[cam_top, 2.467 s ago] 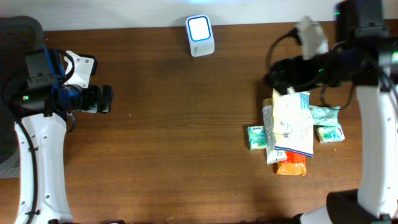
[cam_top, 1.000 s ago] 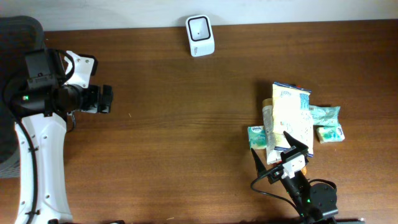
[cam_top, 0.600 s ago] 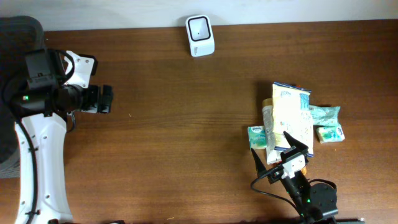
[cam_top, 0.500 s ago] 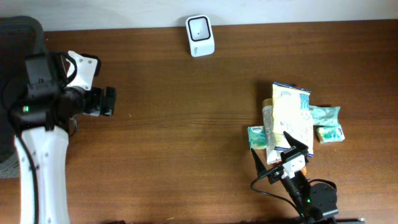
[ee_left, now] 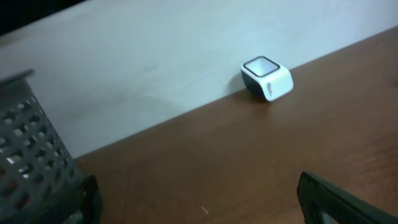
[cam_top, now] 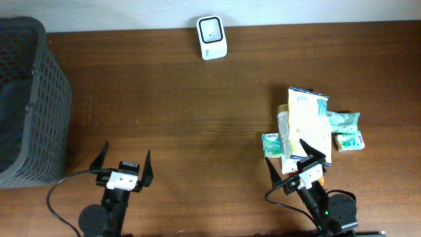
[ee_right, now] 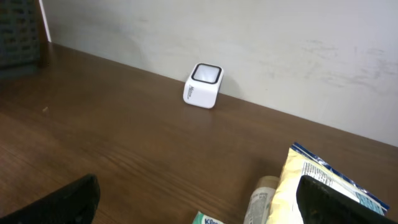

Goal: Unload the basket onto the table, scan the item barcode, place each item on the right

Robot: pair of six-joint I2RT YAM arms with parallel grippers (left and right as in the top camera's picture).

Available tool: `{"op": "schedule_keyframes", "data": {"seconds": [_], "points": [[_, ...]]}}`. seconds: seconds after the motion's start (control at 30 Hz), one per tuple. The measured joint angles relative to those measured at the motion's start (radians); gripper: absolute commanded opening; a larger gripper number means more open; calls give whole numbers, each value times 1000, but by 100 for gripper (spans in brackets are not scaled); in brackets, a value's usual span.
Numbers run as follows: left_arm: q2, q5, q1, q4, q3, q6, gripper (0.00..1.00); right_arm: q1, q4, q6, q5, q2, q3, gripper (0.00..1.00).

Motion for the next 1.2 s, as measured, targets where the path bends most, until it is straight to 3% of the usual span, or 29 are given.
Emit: {"op": "schedule_keyframes", "data": {"seconds": [0.17, 0.3, 1.2], "points": [[-22, -90, 0, -10, -56, -8, 99, 0, 0, 0, 0, -1, 0, 99], [-22, -154, 0, -14, -56, -80, 99, 0, 0, 0, 0, -1, 0, 99], [-22, -158, 0, -14, -56, -84, 99, 0, 0, 0, 0, -1, 0, 99]]}}
